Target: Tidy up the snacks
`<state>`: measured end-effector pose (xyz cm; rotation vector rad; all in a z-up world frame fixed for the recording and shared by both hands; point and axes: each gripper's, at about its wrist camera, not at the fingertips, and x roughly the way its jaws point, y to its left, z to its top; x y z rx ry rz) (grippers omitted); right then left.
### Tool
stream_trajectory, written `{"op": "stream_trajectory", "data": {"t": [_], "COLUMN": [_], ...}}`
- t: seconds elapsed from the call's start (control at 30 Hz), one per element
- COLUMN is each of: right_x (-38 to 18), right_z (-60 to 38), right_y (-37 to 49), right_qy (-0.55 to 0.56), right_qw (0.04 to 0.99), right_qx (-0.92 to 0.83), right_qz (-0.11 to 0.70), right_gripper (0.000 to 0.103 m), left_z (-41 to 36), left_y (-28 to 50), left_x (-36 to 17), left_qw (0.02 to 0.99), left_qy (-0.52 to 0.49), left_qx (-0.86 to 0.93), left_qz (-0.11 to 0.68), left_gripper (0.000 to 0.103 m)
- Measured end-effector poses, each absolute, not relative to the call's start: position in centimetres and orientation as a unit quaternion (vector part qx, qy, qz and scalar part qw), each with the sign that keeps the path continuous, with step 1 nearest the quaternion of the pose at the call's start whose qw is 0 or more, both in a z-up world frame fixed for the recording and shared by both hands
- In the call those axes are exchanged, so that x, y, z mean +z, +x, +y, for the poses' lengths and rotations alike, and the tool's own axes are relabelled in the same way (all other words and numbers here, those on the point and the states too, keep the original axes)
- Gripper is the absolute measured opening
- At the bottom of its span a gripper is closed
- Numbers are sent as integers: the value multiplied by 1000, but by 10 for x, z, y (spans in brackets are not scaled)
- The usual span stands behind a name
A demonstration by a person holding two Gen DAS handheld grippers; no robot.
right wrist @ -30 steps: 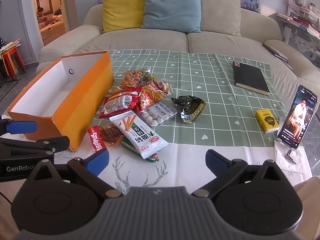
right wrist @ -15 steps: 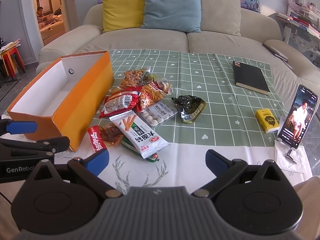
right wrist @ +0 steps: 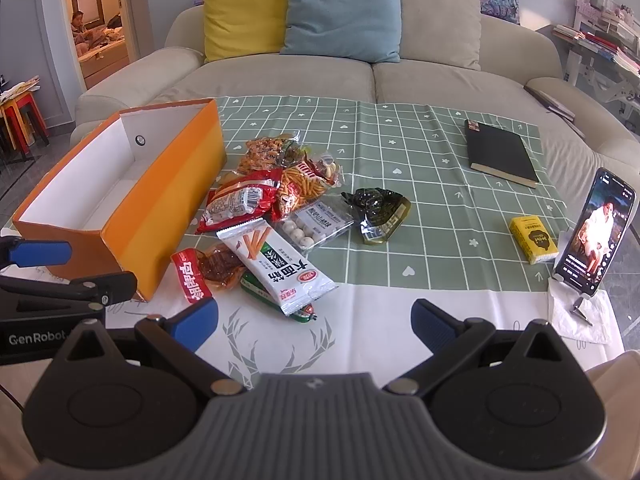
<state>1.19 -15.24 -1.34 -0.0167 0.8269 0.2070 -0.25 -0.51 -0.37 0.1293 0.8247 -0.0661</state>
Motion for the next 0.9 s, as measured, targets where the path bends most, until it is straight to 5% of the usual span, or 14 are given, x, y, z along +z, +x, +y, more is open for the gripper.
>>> {"op": "stream_trajectory", "data": {"t": [0.9], "right_x": [-15], "right_z": [-151], "right_y": [11], "right_qy": [-10], "right_qw": [910], "right_qx": [103], "right_qz": [403], "right_gripper": [99], "left_z": [-7], "left_y": [-4], "left_x": [-8], "left_qw": [913], "left_qy": [62], "left_qx": [-32], "left_qz": [403], "left_gripper": [88]}}
